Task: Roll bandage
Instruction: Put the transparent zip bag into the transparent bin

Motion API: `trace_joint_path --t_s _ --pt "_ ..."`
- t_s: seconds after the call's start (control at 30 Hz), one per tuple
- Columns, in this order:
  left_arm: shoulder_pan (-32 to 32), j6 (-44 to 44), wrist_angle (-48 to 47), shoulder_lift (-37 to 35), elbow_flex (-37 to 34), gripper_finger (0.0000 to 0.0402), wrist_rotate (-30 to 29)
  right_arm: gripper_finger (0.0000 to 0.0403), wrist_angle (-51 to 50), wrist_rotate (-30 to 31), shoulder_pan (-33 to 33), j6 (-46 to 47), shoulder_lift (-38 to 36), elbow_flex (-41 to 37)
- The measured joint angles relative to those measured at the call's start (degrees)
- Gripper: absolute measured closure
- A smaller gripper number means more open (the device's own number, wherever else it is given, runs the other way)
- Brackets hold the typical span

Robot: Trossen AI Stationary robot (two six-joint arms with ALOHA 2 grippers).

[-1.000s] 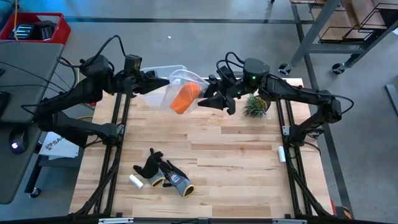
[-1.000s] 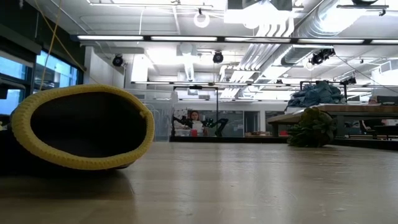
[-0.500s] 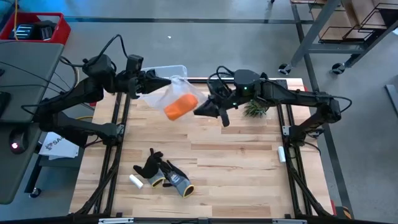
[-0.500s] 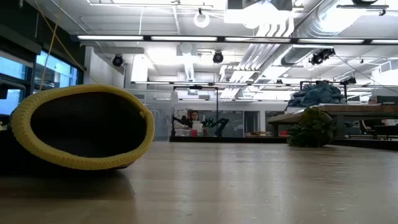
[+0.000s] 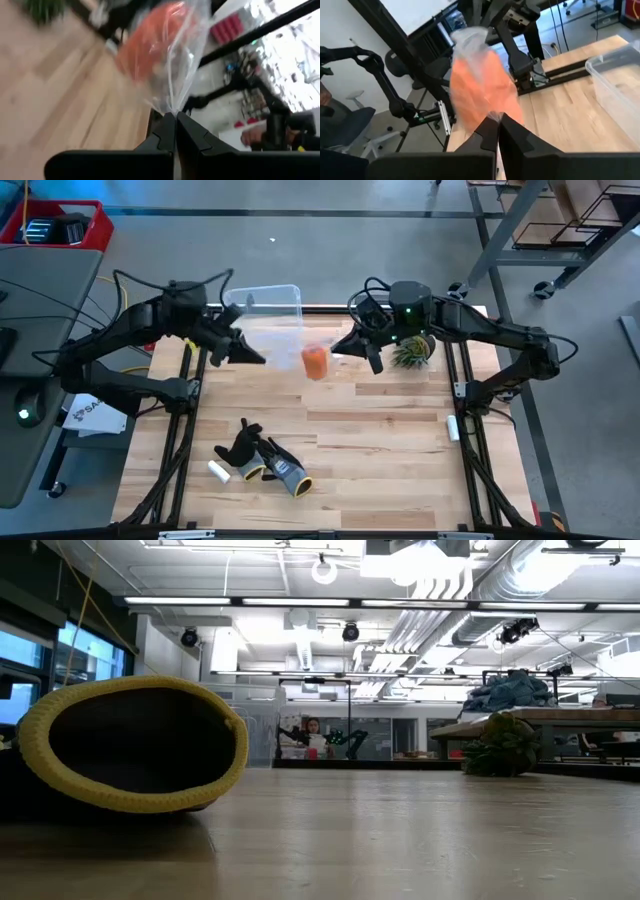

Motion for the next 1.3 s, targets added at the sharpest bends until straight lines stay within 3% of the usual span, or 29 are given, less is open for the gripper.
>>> trace_joint_path --t_s 0.23,0.4,0.6,0.8,1.07,1.17,1.3 --pt "0.0 1.17 -9.27 0.49 0.0 0.0401 2.16 0.0403 -1.93 -0.01 0.03 -0.22 0.03 0.0" --pt "0.0 2.65 -8.73 0.44 0.0 0.0401 -1.93 0.0402 -1.92 0.18 -0.37 0.43 0.03 0.0" --pt "2.53 4.58 -8.97 -0.2 0.0 0.0401 -12.87 0.0402 -4.58 6.96 -1.01 0.92 0.03 0.0" --pt "5.88 9.06 -12.1 -0.22 0.0 0.0401 -26.21 0.0402 -14.06 16.98 -2.7 1.33 0.03 0.0" --pt "11.78 18.87 -10.12 0.46 0.0 0.0401 -41.63 0.0402 -16.44 17.98 -4.19 -0.45 0.03 0.0" --pt "14.88 23.63 -10.14 2.06 0.0 0.0401 -42.4 0.0403 -16.43 18.06 -4.24 -1.05 0.03 0.0" --pt "19.19 30.98 -11.14 5.77 0.0 0.0401 -36.33 0.0403 -16.43 17.92 -4.15 -1.07 0.03 0.0"
